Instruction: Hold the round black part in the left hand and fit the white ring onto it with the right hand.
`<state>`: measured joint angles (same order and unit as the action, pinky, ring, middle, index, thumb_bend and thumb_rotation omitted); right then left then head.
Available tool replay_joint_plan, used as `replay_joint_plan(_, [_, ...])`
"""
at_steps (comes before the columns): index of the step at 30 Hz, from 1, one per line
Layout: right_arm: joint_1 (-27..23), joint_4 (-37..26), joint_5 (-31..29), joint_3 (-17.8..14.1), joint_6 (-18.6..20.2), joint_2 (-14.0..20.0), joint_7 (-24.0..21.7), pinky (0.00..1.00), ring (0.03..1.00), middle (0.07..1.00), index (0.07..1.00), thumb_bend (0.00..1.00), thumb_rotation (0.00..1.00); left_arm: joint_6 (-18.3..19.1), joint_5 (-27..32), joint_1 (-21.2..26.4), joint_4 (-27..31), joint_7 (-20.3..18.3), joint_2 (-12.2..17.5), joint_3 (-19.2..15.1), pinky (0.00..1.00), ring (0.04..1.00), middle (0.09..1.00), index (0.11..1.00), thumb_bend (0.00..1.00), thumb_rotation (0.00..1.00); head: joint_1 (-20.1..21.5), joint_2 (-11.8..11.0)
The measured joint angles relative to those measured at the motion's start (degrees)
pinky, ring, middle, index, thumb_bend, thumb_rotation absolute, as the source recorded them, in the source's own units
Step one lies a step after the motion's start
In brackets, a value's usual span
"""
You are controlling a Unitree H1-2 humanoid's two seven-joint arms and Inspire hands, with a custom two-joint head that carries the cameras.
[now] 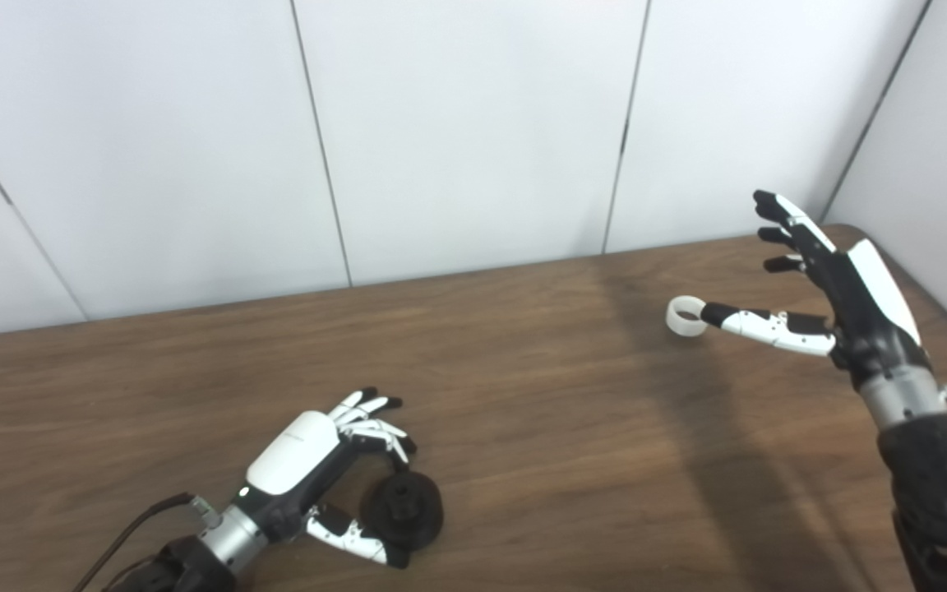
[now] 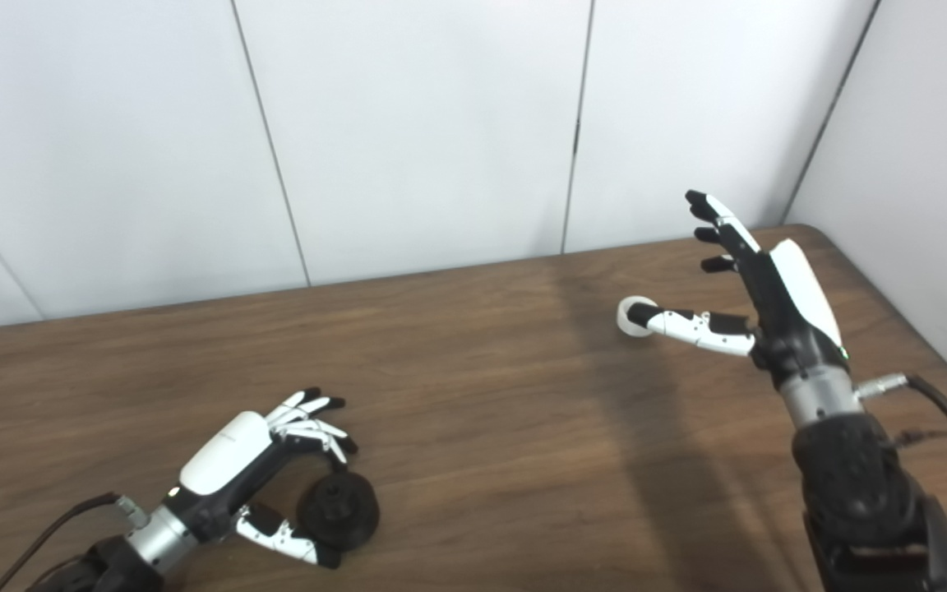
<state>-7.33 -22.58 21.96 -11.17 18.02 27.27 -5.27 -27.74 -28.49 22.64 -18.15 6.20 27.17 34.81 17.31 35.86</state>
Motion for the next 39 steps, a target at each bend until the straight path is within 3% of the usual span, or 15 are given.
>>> replay_joint_plan(2, [-0.8,1.8,1.6,1.0,0.9,2.1,-0.9,0.90,0.972,0.954,0.912,0.75,0.33,0.0,0.7,0.0,0.0,0.0,0.2,0.2,1.00,0.926,0.703,0.482,0.52,0.06,0.4,0.1])
replay_joint_plan(8, [-3.6,7.5,6.3,4.6,0.8,6.4,-2.4,0.86,0.981,0.944,0.848,0.84,0.31,0.0,1.5,0.0,-0.1,0.4,0.8,0.6,1.00,0.920,0.703,0.482,0.52,0.06,1.0,-0.3])
replay_joint_plan(16, [-8.4,18.0,11.6,11.0,-4.4,14.6,-5.9,0.95,1.000,0.929,0.735,0.94,0.24,0.0,1.8,0.0,-0.1,0.6,1.3,0.8,1.00,0.921,0.704,0.482,0.52,0.06,2.3,-0.8])
replay_joint_plan(21, [-15.0,21.9,15.5,15.9,-7.8,19.4,-9.4,1.00,1.000,0.907,0.674,1.00,0.20,0.0,1.9,-0.1,-0.1,1.3,1.6,1.3,1.00,0.919,0.700,0.482,0.52,0.06,2.3,-0.8])
replay_joint_plan(24, [-18.5,24.8,18.0,18.8,-9.5,20.0,-11.3,1.00,1.000,0.918,0.677,0.98,0.19,0.0,2.0,0.0,-0.1,2.0,1.6,1.9,1.00,0.919,0.699,0.482,0.52,0.06,4.0,-1.6])
replay_joint_plan(29, [-21.4,27.8,21.4,24.2,-12.3,20.0,-15.1,1.00,1.000,0.920,0.679,1.00,0.26,0.0,2.9,-0.1,-0.1,2.3,1.7,2.2,1.00,0.919,0.695,0.482,0.52,0.06,4.1,-1.9])
replay_joint_plan(39, [-27.5,33.7,27.1,27.9,-13.9,18.4,-15.8,1.00,1.000,0.948,0.693,1.00,0.28,0.0,3.2,-0.1,0.1,3.2,2.5,3.0,1.00,0.914,0.692,0.482,0.52,0.06,5.3,-2.5])
